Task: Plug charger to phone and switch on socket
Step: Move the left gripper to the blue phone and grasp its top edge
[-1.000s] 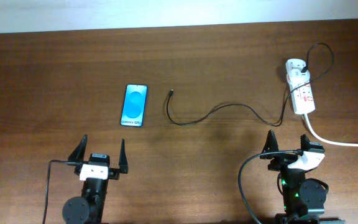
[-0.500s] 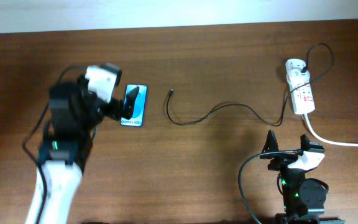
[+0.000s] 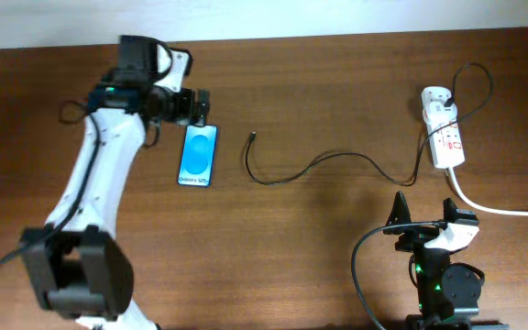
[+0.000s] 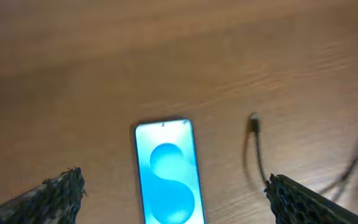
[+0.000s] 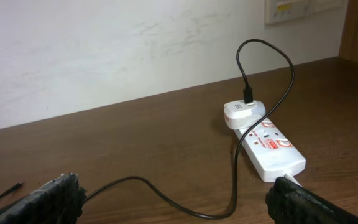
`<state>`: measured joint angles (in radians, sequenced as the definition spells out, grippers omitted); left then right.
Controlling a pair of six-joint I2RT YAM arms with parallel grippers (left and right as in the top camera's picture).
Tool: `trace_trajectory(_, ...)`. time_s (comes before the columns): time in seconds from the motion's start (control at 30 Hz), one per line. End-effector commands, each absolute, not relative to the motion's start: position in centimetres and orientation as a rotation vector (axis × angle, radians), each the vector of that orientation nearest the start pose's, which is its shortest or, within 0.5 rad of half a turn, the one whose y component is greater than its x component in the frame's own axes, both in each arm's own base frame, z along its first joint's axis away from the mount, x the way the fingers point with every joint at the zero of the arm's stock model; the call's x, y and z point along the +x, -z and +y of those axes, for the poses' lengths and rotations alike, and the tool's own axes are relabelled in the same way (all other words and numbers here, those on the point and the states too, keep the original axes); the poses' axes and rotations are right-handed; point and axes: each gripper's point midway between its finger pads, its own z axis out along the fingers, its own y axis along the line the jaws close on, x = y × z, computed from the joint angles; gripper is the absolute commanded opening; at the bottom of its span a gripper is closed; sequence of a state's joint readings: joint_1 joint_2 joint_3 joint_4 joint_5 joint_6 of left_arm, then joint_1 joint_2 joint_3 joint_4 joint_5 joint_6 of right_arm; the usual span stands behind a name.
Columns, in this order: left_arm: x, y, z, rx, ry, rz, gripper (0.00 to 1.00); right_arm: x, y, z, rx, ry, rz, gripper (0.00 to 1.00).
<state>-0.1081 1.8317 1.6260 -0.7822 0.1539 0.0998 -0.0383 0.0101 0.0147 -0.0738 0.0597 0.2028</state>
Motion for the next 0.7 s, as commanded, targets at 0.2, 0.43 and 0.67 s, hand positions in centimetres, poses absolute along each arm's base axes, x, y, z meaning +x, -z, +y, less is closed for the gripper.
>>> trace_trajectory(0.2, 46.2, -4.9, -6.9, 0.126, 0.082, 2.864, 0.99, 24.5, -15.7, -1.8, 0.235, -0.082, 1.629, 0.98)
trace_trajectory(0.43, 44.2, 0.0, -8.8, 0.181, 0.081, 2.998, 0.99, 24.5, -15.7, -1.8, 0.235, -0.082, 1.629, 0.98)
trace_trajectory(0.67, 42.4, 1.5, -7.5, 0.039, -0.031, 3.06, 0.91, 24.5, -15.7, -1.8, 0.235, -0.082, 1.629, 0.98)
